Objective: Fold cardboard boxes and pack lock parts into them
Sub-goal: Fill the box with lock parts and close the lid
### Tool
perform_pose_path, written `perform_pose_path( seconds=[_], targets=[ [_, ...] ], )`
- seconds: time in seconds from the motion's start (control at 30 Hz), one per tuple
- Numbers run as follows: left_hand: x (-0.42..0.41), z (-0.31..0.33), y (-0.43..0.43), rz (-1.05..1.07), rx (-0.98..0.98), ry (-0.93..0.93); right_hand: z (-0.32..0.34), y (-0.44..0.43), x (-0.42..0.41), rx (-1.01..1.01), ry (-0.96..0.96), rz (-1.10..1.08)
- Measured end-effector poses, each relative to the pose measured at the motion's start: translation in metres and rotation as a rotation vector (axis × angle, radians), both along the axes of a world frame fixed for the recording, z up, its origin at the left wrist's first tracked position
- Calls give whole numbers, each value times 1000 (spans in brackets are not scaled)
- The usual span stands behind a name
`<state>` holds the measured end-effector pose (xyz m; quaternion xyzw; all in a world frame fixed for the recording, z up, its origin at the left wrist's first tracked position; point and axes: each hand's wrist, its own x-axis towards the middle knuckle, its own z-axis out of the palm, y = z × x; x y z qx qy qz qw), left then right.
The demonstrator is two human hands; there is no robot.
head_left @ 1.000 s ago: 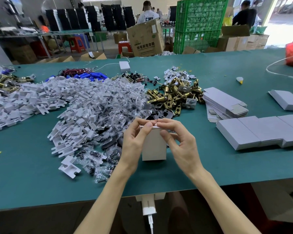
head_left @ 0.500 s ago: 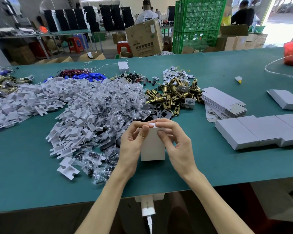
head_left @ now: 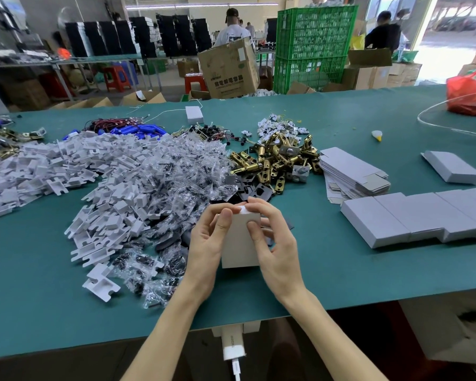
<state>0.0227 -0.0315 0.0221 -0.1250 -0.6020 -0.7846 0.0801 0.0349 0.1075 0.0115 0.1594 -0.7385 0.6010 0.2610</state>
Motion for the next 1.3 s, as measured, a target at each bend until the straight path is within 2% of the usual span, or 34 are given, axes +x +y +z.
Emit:
perform_pose_path(
  seconds=[0.4, 0.57, 0.77, 0.93, 1.03, 1.17, 1.3],
  targets=[
    [2, 1, 9, 71, -9, -96, -10, -6, 1, 34, -92, -18],
    [3, -11, 8, 55, 10, -200, -14, -17, 4, 356, -51, -120],
    [3, -10, 3, -28, 71, -223, -5, -34, 15, 584, -23, -341],
    [5, -9, 3, -128, 105, -236, 9, -33, 18, 707, -85, -336],
    [4, -11, 5, -99, 70, -258, 14, -18, 22, 787, -90, -317],
    [0, -15, 6, -67, 45, -264, 11, 20, 27, 784, -197, -389],
    [-1, -20, 8, -66, -80, -243, 12, 51, 22, 947, -435, -390]
  ],
)
